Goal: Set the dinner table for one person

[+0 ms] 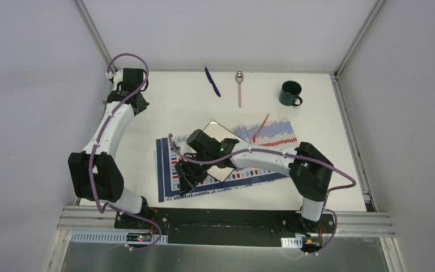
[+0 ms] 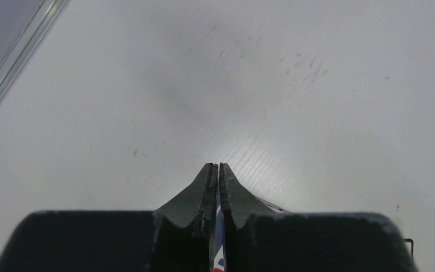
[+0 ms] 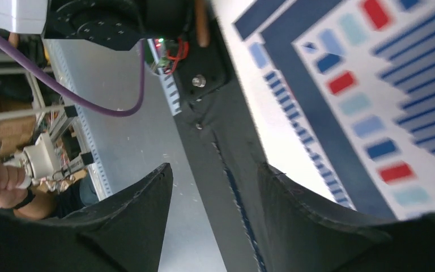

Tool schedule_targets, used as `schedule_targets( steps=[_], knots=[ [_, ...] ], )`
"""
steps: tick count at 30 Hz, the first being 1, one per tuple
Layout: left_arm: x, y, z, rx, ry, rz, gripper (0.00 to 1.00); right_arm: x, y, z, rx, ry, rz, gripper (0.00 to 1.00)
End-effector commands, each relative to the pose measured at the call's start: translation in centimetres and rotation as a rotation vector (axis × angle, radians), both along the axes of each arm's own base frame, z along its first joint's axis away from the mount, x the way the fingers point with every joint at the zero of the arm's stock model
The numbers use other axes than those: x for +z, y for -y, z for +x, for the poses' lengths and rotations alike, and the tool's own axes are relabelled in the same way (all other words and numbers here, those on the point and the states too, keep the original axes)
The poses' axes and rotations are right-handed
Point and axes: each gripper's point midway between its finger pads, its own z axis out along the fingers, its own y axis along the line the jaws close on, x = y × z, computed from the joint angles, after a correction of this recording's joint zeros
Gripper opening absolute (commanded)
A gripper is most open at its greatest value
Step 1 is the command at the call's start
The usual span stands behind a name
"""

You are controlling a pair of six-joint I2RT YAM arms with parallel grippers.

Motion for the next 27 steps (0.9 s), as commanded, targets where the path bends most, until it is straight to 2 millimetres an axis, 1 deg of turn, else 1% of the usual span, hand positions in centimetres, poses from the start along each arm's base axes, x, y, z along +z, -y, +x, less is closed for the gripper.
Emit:
schedule_targets(
  steps=[1, 3, 6, 9, 16, 20, 27],
  knots=[
    [1.2, -0.8, -0.5, 0.027, 0.036, -0.006, 0.06, 2.5, -4.9, -2.6, 0.096, -0.015, 0.143, 0.60],
    [1.0, -1.2, -0.6, 0.033, 0.031, -0.012, 0.05, 2.2, -6.4, -3.8, 0.132, -0.025, 0.163, 0.60],
    [1.2, -1.4, -0.8, 0.038, 0.037, -0.020, 0.05, 0.8, -8.2, -4.8, 0.159, -0.043, 0.180, 0.60],
    [1.7, -1.5, -1.1, 0.041, 0.053, -0.025, 0.04, -0.1, -9.2, -4.9, 0.170, -0.060, 0.201, 0.60],
    [3.2, -1.0, -1.6, 0.022, 0.094, -0.051, 0.04, -2.1, -10.5, -5.2, 0.206, -0.090, 0.219, 0.60],
    [4.0, -0.5, -1.7, 0.002, 0.109, -0.070, 0.03, -2.8, -11.1, -5.4, 0.227, -0.115, 0.231, 0.60],
    [5.5, -0.3, -2.7, -0.015, 0.126, -0.075, 0.02, -4.2, -11.8, -5.6, 0.248, -0.150, 0.223, 0.60]
  ],
)
